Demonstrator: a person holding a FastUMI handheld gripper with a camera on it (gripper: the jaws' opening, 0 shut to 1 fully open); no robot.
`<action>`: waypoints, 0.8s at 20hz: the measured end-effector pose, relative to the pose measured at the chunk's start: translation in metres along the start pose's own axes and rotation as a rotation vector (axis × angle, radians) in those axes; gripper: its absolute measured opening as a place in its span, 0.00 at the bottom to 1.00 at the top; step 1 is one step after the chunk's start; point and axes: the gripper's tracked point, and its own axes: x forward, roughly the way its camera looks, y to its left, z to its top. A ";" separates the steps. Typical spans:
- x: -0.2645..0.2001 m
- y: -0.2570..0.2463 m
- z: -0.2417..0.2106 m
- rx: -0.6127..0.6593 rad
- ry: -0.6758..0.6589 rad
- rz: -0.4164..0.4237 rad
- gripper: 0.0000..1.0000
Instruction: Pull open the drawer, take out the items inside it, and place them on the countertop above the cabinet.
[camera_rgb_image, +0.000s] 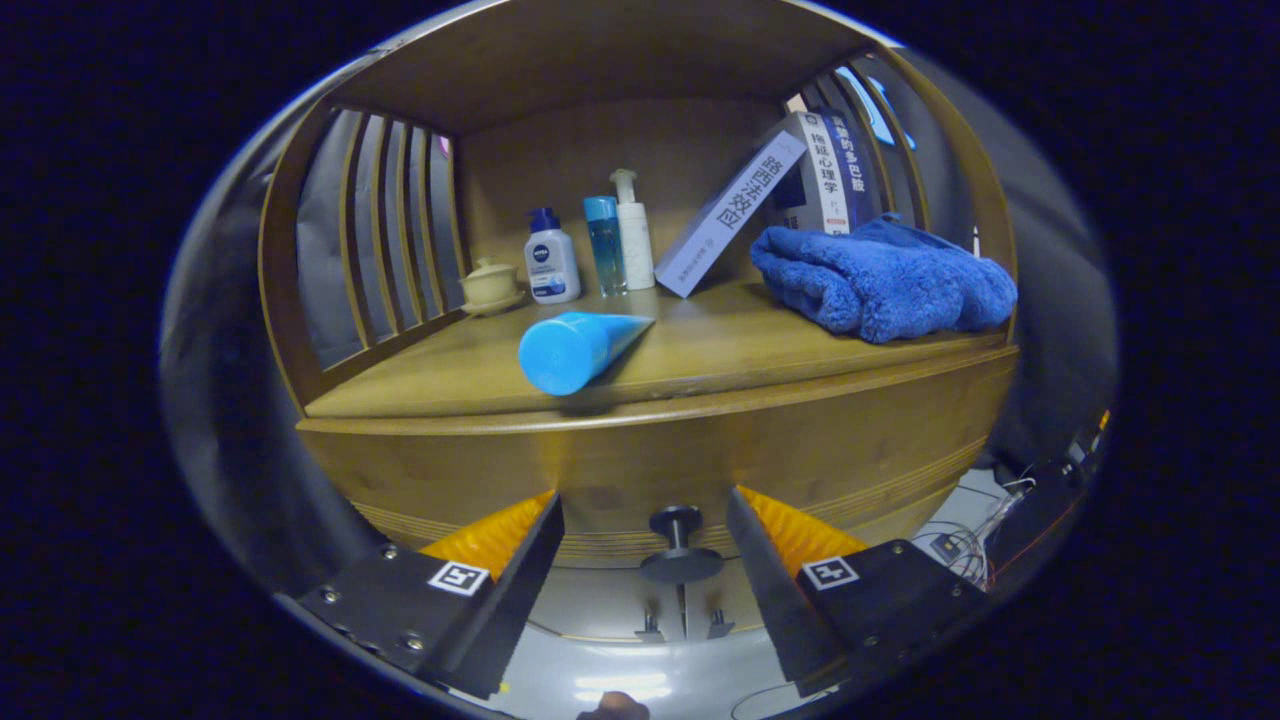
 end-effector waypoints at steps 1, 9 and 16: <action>-0.003 -0.002 0.001 -0.002 -0.004 -0.004 0.98; -0.059 -0.016 0.018 -0.027 -0.056 -0.010 0.98; -0.135 -0.025 0.081 -0.092 -0.189 -0.010 0.98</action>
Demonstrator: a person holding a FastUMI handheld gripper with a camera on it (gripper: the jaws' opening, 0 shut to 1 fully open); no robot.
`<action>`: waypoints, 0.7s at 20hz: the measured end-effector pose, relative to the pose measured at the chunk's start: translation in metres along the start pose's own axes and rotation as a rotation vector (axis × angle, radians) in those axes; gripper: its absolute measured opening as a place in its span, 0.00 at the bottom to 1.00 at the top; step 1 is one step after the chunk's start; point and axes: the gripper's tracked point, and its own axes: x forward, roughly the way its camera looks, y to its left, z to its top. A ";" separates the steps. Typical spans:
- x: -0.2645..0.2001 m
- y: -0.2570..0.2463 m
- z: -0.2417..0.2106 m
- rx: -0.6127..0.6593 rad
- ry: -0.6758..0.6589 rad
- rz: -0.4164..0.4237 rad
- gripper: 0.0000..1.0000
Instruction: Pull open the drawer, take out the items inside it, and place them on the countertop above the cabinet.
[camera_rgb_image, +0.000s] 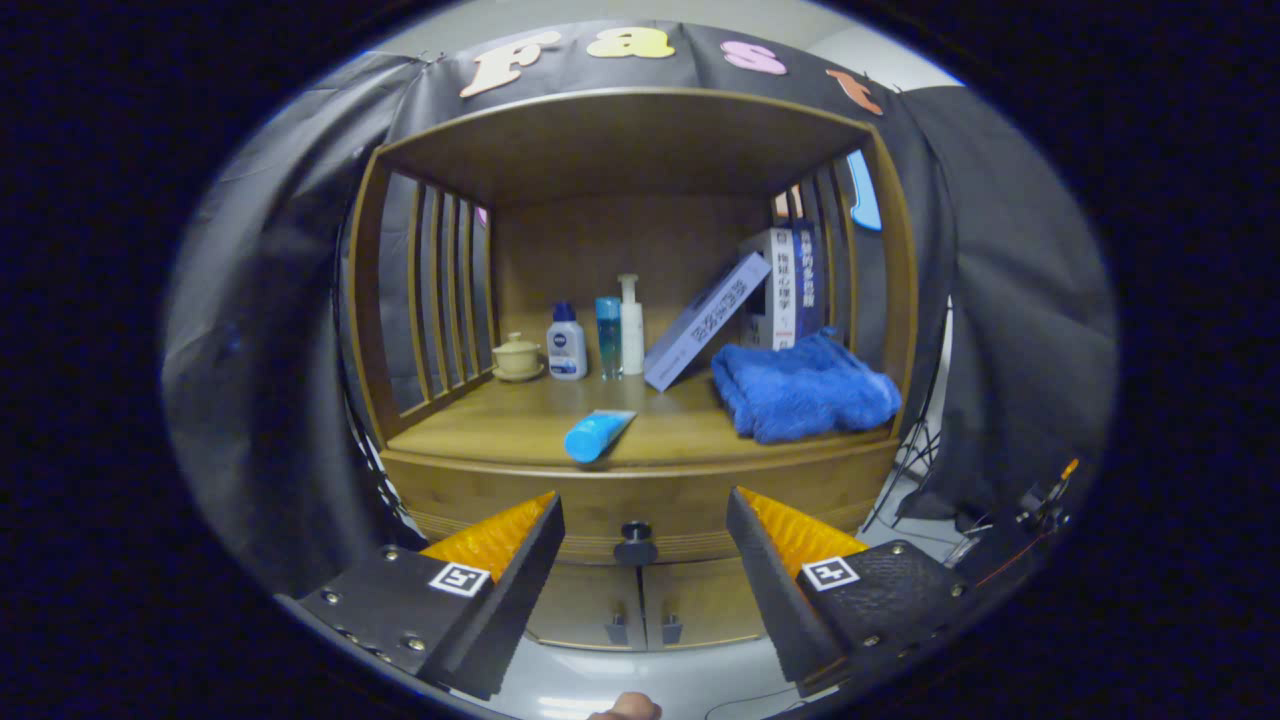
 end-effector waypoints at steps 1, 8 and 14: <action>-0.009 -0.007 0.016 -0.018 -0.022 -0.001 0.98; -0.061 -0.065 0.085 -0.066 -0.130 -0.085 0.98; -0.091 -0.118 0.099 -0.058 -0.180 -0.173 0.98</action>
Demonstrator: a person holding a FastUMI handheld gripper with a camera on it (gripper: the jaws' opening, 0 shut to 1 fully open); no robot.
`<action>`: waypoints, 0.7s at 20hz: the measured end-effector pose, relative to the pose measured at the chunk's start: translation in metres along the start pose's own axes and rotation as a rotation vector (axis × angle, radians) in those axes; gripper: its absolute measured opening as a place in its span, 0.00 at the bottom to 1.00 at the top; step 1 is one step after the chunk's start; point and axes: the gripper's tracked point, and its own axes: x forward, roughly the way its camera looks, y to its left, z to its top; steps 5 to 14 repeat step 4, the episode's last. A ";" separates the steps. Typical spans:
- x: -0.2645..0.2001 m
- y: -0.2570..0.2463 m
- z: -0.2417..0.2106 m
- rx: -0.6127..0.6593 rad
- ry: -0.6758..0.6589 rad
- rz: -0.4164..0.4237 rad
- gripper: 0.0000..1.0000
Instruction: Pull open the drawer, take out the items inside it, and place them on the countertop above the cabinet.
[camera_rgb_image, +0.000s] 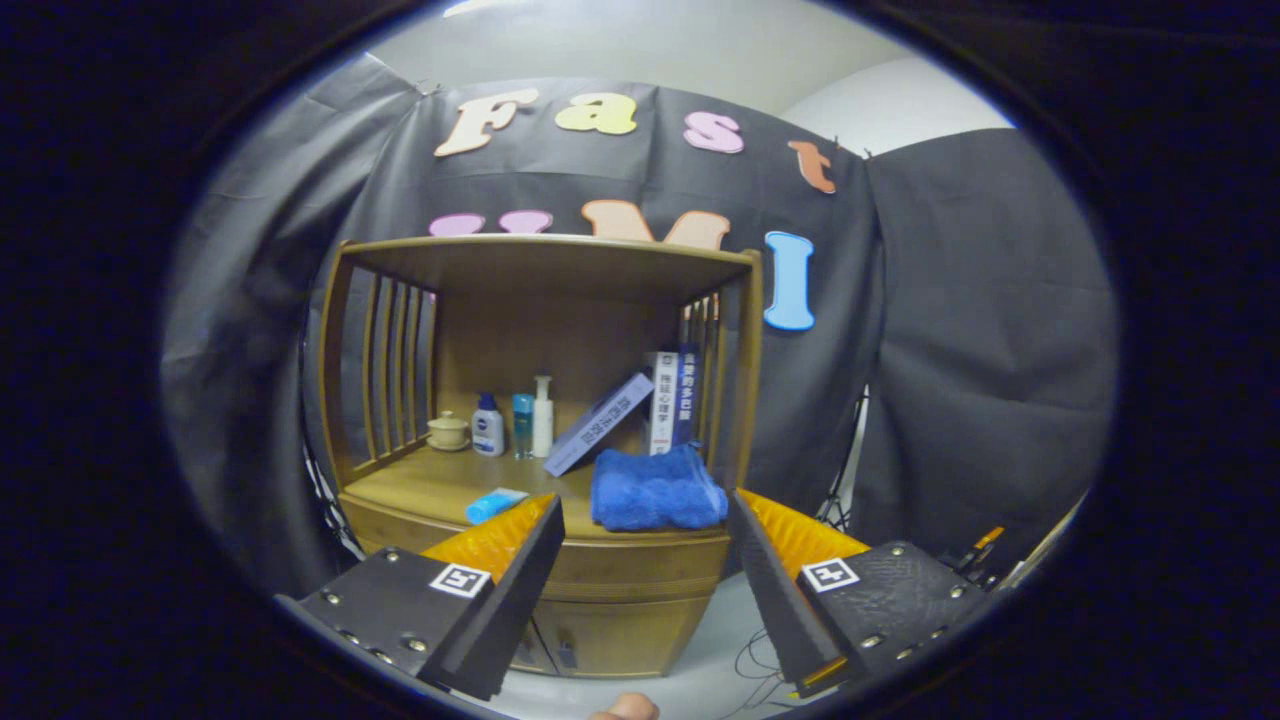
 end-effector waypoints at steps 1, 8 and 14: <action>-0.002 -0.007 0.000 -0.002 -0.001 -0.011 0.98; -0.005 -0.024 -0.004 0.001 0.005 -0.032 0.98; -0.005 -0.024 -0.004 0.001 0.005 -0.032 0.98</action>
